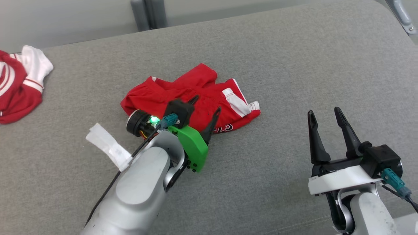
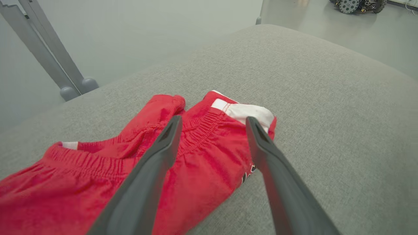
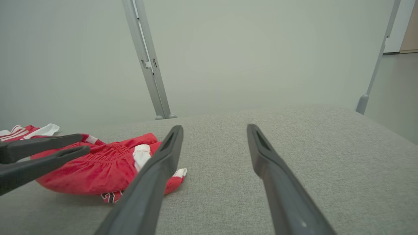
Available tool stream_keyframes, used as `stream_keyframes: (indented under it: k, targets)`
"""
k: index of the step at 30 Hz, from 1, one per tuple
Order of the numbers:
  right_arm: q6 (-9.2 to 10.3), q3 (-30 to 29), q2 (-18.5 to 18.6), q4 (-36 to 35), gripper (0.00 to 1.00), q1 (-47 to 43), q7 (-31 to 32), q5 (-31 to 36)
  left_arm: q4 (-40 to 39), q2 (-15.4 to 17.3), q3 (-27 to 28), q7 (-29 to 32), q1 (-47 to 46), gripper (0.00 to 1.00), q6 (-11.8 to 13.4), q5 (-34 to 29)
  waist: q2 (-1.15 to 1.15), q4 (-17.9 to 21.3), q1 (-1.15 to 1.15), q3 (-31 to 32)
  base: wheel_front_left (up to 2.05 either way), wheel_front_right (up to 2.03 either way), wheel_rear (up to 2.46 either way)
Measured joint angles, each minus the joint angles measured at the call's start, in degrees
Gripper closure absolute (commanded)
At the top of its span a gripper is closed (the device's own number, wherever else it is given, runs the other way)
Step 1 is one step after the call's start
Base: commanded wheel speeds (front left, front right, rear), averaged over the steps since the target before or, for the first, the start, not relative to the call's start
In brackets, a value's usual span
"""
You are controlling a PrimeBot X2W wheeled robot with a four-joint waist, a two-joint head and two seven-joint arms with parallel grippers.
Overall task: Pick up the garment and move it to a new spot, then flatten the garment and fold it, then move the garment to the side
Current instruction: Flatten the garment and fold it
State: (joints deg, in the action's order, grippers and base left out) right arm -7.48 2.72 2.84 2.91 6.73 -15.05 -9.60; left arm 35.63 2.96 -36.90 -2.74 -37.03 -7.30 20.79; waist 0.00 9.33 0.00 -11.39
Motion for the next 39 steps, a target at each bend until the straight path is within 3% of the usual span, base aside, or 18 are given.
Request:
stream_keyframes:
  k: [11,18,19,20,24,31,39]
  targets:
    - [0.00,0.9,0.0,-0.2,0.00,1.7,0.0,-1.3,12.2,-0.2,-6.4,1.7,-10.7,0.00,0.0,7.9,0.00,5.8,0.00,-5.4,0.00,0.00,0.00]
    - [0.00,1.5,0.0,-0.1,0.00,1.8,0.0,-1.4,14.3,-0.2,-13.0,5.2,-12.7,0.00,0.0,13.1,0.00,6.9,0.00,-6.6,0.00,0.00,0.00]
    - [0.00,1.6,0.0,-0.1,0.00,1.8,0.0,-1.4,14.3,-0.2,-13.8,5.3,-12.9,0.18,0.0,13.9,0.00,6.8,0.00,-6.5,0.00,0.00,0.00]
    - [0.00,1.7,0.0,-0.1,0.00,1.9,0.0,-1.4,14.3,0.0,-14.7,5.3,-13.3,0.44,0.0,14.3,0.00,6.7,0.00,-6.3,0.00,0.00,0.00]
    - [0.00,1.7,0.0,-0.1,0.00,1.8,0.0,-1.4,14.2,0.2,-16.5,2.7,-14.1,1.00,0.0,15.6,0.00,6.4,0.00,-5.7,0.00,0.00,0.00]
    - [0.00,1.4,0.0,0.1,0.00,1.6,0.0,-1.3,13.5,0.1,-18.0,-3.0,-14.6,1.00,0.0,18.0,0.00,5.5,0.00,-4.3,0.00,0.00,0.00]
    - [0.00,0.9,0.0,0.2,0.00,0.7,0.0,-0.8,8.8,0.0,-13.5,-11.5,-16.4,1.00,1.6,19.0,0.00,4.1,0.00,-2.7,0.00,0.00,0.00]
